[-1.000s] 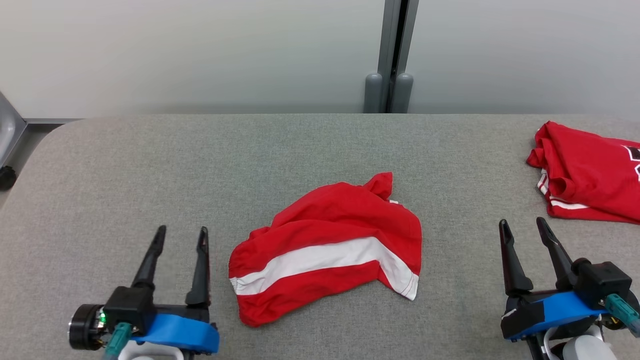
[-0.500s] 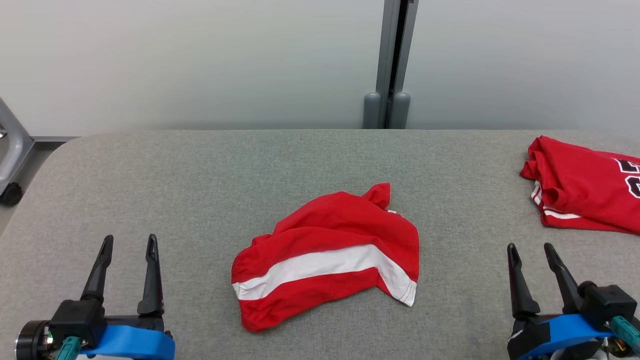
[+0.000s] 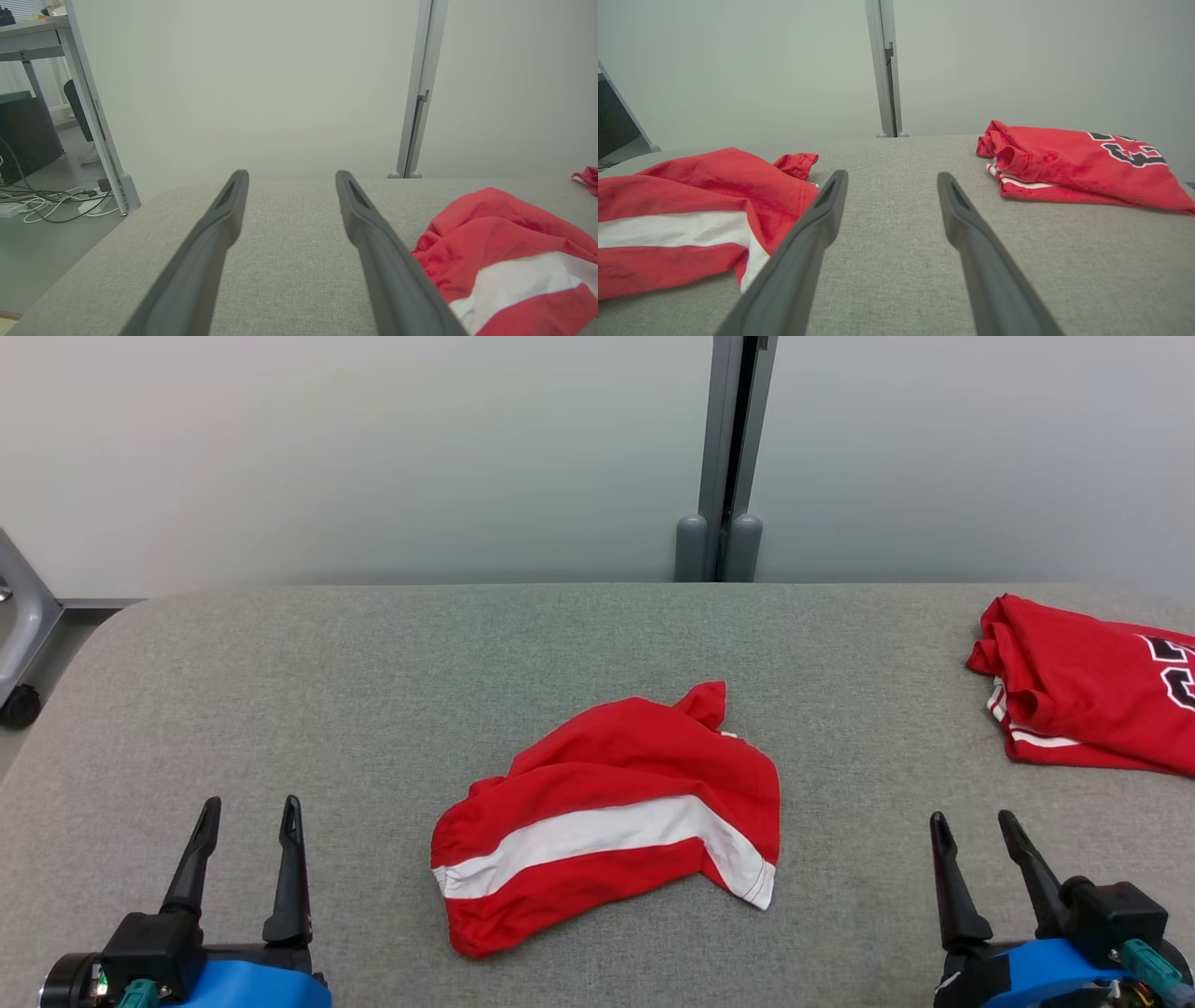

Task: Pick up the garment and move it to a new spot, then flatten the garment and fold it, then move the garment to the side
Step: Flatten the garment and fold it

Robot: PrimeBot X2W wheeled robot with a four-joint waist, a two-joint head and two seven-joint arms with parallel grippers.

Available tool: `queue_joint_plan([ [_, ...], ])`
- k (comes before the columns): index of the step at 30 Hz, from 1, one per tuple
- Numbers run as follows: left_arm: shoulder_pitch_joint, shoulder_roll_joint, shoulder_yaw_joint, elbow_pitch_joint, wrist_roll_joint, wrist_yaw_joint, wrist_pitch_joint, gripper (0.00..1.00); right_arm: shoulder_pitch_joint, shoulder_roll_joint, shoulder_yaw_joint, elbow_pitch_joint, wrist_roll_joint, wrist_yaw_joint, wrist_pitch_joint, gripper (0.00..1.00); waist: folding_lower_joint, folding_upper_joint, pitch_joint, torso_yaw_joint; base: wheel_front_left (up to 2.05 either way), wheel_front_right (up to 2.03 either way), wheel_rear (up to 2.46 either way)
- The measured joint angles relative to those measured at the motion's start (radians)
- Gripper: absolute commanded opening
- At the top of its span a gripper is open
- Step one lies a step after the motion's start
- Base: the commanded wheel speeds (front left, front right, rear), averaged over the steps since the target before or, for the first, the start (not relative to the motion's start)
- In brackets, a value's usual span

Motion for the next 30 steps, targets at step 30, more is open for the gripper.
queue_joint_plan([
  [30,-0.074,-0.049,-0.016,0.030,0.039,-0.035,0.000,1.00,-0.212,0.014,0.262,0.447,0.051,0.000,0.021,1.00,0.0001,0.0000,0.084,0.096,0.00,0.00,0.00],
])
